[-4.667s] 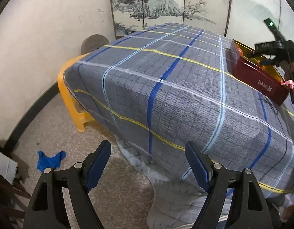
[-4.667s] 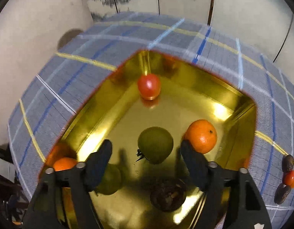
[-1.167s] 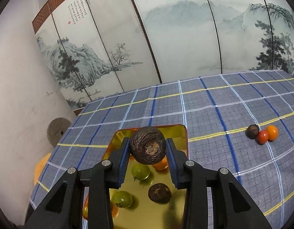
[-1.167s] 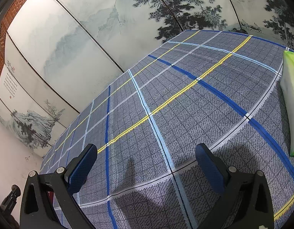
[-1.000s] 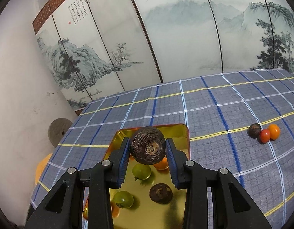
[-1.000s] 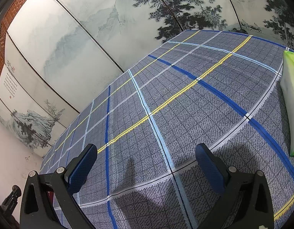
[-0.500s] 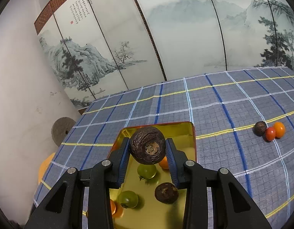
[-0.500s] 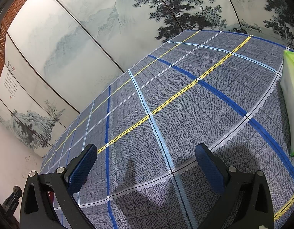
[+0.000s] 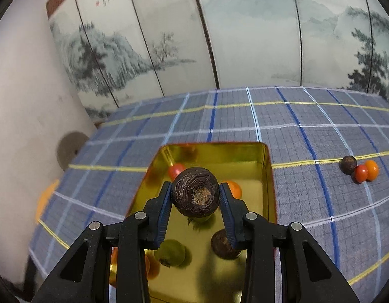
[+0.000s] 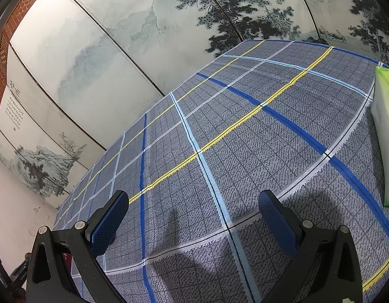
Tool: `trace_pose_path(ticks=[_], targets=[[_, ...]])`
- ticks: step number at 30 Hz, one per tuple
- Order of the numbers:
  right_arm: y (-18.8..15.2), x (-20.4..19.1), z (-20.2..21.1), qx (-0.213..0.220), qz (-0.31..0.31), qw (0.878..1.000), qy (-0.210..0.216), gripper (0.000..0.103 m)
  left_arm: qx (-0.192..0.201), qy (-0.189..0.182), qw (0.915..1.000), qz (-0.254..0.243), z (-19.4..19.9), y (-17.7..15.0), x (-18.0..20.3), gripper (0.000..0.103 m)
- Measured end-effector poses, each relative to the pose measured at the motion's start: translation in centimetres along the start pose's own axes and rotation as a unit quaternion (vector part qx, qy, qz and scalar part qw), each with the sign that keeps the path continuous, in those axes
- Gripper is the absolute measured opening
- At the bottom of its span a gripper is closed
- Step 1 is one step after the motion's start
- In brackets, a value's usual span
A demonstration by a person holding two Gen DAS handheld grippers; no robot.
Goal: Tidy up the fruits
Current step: 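Lift the brown fruit and carry it over the tin with the left gripper, then lower the brown fruit into the tin and open the left gripper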
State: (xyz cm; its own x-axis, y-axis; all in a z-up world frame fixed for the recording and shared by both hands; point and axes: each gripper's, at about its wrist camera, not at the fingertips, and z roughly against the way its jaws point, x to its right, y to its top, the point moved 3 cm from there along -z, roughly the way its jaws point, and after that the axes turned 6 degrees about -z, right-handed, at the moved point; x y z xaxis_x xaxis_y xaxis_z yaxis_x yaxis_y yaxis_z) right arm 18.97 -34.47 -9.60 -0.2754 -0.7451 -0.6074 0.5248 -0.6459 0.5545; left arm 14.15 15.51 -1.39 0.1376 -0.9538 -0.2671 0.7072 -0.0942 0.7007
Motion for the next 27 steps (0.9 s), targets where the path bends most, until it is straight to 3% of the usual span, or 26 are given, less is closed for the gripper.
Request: trace_pose_path(ticks=[6,10,18,22,27], targets=[[0.0,0.0,0.0,0.001,0.000,1.000,0.000,0.102,-0.031,-0.064,0.9959,0.057,-1.7,-0.6,-4.3,0.038],[0.0,0.0,0.0,0.000,0.000,1.000,0.000,0.102,-0.048,-0.074,0.9935,0.073,-2.6,-0.3,-5.5,0.038],[-0.5,-0.1,-0.2,-0.001,0.001,1.000,0.002,0.102,-0.091,-0.062,0.9883,0.105,-6.0,0.0,-5.5,0.038],[-0.5,-0.1,-0.2,-0.001,0.002,1.000,0.002,0.102,-0.119,-0.059,0.9813,0.139,-8.0,-0.1,-5.8,0.038],[-0.5,-0.2,-0.2,-0.001,0.002,1.000,0.002,0.102,-0.141,-0.039,0.9792,0.141,-9.6,0.1,-5.6,0.038]])
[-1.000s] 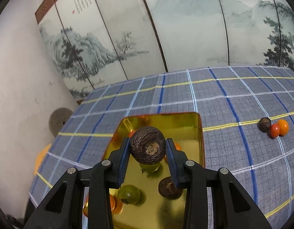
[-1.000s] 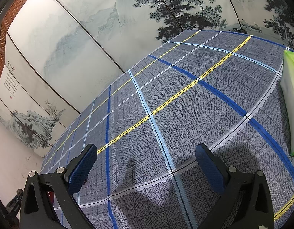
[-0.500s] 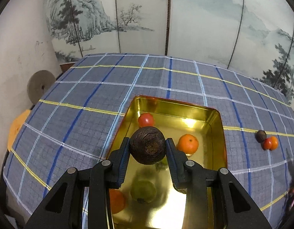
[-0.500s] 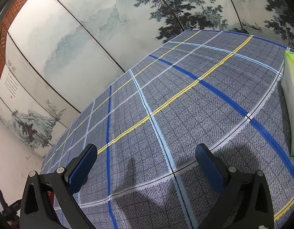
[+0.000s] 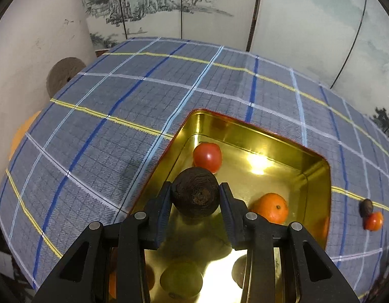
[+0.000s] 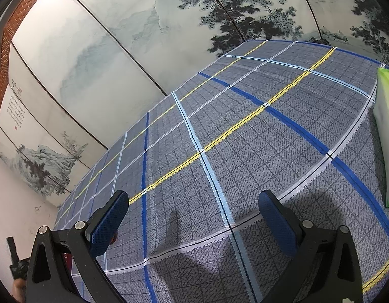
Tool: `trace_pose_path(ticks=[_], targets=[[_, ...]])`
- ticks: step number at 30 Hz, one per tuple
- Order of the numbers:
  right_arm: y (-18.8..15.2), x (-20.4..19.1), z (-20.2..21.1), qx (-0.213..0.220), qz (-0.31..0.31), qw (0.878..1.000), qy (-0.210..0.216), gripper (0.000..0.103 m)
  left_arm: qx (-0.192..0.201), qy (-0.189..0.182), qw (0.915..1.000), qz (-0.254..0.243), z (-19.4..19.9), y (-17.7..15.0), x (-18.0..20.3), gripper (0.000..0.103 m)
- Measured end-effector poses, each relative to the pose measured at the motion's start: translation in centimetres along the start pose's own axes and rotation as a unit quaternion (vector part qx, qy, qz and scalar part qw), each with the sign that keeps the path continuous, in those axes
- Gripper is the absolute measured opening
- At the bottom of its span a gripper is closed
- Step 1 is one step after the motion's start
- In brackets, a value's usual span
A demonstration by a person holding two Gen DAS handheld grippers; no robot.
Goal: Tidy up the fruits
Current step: 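Lower the brown fruit into the tin and open the left gripper, then grasp the mandarin orange on the cloth with the right gripper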
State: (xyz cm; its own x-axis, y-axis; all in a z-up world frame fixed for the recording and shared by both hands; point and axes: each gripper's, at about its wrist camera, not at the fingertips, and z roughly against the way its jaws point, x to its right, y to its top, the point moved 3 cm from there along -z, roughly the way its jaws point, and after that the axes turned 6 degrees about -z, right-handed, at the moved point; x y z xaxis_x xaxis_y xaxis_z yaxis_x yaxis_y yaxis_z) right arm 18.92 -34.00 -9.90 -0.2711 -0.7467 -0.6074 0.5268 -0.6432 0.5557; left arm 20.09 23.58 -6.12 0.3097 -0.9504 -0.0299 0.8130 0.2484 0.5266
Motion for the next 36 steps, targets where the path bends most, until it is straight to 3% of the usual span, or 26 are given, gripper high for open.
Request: trace_pose_path(ticks=[9,19,21,23,27,31,34,36], targets=[[-0.1,-0.3,0.1,-0.002,0.001,1.000,0.001,0.102,-0.022,0.010,0.9997,-0.003,-1.9,0.0,0.4,0.038],[0.0,-0.5,0.0,-0.004,0.000,1.000,-0.002,0.102,-0.023,-0.005,0.9997,0.008,-2.0,-0.5,-0.6,0.040],[0.0,-0.5,0.0,-0.004,0.000,1.000,-0.002,0.102,-0.022,-0.010,0.9997,0.008,-1.6,-0.6,-0.9,0.053],[0.0,-0.5,0.0,-0.004,0.000,1.000,-0.003,0.102,-0.023,-0.035,0.9990,0.011,-1.0,-0.6,-1.1,0.057],[0.1,-0.5,-0.1,-0.005,0.002,1.000,-0.006,0.102,0.033,-0.051,0.9978,-0.025,3.2,-0.9,-0.8,0.066],[-0.1,-0.9,-0.5,-0.010,0.022,0.999,-0.033,0.102,0.111,-0.082,0.9882,-0.067,9.7,-2.7,-0.8,0.072],[-0.9,-2.8,-0.8,-0.012,0.079,0.993,-0.082,0.103,0.172,-0.088,0.9760,-0.099,14.5,-6.1,-1.3,0.086],[-2.3,-5.7,-0.7,-0.009,0.151,0.986,-0.076,0.103,0.190,-0.092,0.9705,-0.115,16.2,-8.8,-1.7,0.088]])
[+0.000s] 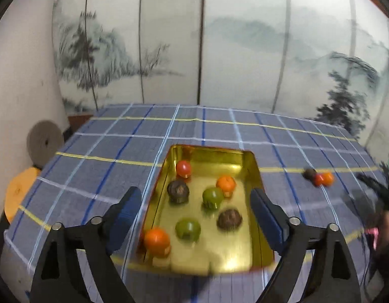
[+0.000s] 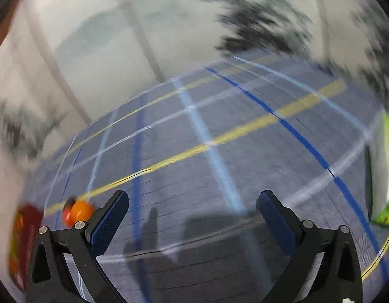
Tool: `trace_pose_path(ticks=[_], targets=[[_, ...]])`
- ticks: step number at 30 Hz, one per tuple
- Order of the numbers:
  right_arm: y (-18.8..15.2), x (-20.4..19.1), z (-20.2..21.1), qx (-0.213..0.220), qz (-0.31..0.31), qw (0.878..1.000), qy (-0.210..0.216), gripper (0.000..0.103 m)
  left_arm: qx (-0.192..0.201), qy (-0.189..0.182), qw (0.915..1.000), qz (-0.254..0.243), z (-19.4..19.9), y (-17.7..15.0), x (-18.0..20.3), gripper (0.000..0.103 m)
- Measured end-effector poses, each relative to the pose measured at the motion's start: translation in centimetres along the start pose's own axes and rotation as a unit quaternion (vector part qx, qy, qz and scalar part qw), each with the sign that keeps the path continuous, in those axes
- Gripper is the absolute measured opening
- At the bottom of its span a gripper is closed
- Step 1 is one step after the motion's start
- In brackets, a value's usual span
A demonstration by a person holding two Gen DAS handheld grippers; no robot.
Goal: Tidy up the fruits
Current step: 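Grasp the mandarin orange on the cloth with the right gripper, then lift the mandarin orange and carry it over the tin with the right gripper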
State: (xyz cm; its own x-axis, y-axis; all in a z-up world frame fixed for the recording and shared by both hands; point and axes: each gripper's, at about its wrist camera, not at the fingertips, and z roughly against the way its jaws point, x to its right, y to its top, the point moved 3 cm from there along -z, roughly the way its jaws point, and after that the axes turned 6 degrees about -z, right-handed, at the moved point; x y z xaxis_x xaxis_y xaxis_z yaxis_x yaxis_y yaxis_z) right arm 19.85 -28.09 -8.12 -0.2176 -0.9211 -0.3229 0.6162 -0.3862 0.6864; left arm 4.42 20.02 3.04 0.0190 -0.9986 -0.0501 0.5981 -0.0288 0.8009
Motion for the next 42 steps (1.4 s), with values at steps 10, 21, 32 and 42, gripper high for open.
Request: trace_pose_path(ticks=[10,21,32,42], targets=[[-4.5,-13.5,-2.0,-0.045,0.264,0.963,0.032,0.084,-0.032,-0.036,0.9983,-0.034,5.6,-12.4,2.3,0.088],[-4.3,-13.2,-5.3,-0.106,0.251,0.961,0.053,0.030,-0.069,-0.057,0.9959,0.011,5.6,-15.8,2.1,0.088],[-4.6,-12.6,-1.3,-0.065,0.265,0.961,0.039,0.028,-0.049,-0.060,0.9970,0.004,6.9,-15.2,3.2,0.088],[-3.8,-6.8,2.0,-0.019,0.202,0.979,-0.032,0.029,-0.043,-0.044,0.9981,0.000,8.7,-16.0,3.4,0.088]])
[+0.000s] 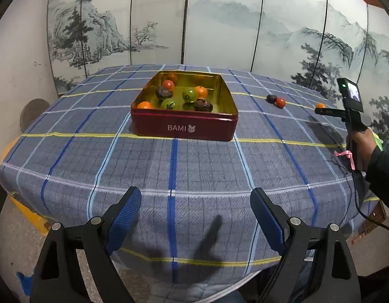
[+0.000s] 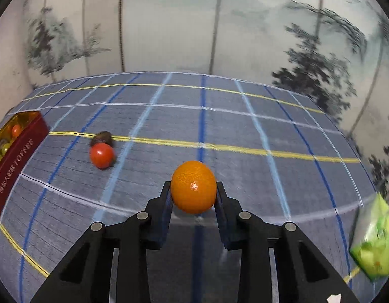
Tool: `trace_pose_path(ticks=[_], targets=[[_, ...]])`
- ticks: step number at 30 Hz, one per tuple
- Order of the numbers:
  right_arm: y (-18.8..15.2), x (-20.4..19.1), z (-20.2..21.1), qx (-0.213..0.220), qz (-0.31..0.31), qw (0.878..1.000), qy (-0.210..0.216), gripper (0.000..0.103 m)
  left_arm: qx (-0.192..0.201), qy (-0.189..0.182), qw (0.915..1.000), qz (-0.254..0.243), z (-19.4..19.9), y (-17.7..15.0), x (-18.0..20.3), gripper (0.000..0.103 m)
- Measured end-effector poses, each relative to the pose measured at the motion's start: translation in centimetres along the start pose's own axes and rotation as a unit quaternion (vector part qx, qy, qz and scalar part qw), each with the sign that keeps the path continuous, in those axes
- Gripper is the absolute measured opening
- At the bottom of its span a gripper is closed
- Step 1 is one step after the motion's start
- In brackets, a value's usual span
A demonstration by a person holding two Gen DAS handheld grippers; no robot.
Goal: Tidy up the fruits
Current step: 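Lift the mandarin orange and carry it over the tin with the right gripper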
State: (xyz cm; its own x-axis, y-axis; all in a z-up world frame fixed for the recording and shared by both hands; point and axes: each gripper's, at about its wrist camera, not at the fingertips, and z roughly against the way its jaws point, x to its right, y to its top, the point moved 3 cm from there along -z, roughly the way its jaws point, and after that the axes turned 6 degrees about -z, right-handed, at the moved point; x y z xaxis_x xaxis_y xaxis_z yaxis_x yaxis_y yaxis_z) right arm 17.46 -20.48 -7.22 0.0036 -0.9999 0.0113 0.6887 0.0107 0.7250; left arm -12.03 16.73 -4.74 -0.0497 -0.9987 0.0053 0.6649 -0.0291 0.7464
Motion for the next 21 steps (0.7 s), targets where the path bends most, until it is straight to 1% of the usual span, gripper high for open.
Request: trace_pose_path(ticks=[3,5,7,13,16,21], targets=[[-0.9,1.0,0.0,0.003,-0.016,1.000,-0.011,0.029,-0.003,0.005,1.0000,0.002,0.1,-0.5,-0.1,0.088],[-0.8,1.6,0.5,0.019,-0.031,0.999,-0.013,0.029,-0.007,0.010,0.9999,0.000,0.0,-0.7,-0.1,0.088],[-0.7,2.0,0.6,0.024,-0.043,0.999,-0.020,0.029,-0.013,0.014,0.9998,0.000,-0.2,-0.8,-0.1,0.088],[-0.6,3.3,0.7,0.030,-0.072,0.996,-0.043,0.029,-0.018,0.010,0.9998,-0.006,-0.8,-0.6,0.8,0.088],[-0.6,3.3,0.6,0.028,-0.073,0.996,-0.049,0.029,-0.017,0.006,0.9997,-0.018,-0.9,-0.4,1.6,0.088],[-0.6,2.9,0.6,0.029,-0.062,0.996,-0.053,0.029,-0.013,0.005,0.9996,-0.024,-0.6,-0.4,1.9,0.088]])
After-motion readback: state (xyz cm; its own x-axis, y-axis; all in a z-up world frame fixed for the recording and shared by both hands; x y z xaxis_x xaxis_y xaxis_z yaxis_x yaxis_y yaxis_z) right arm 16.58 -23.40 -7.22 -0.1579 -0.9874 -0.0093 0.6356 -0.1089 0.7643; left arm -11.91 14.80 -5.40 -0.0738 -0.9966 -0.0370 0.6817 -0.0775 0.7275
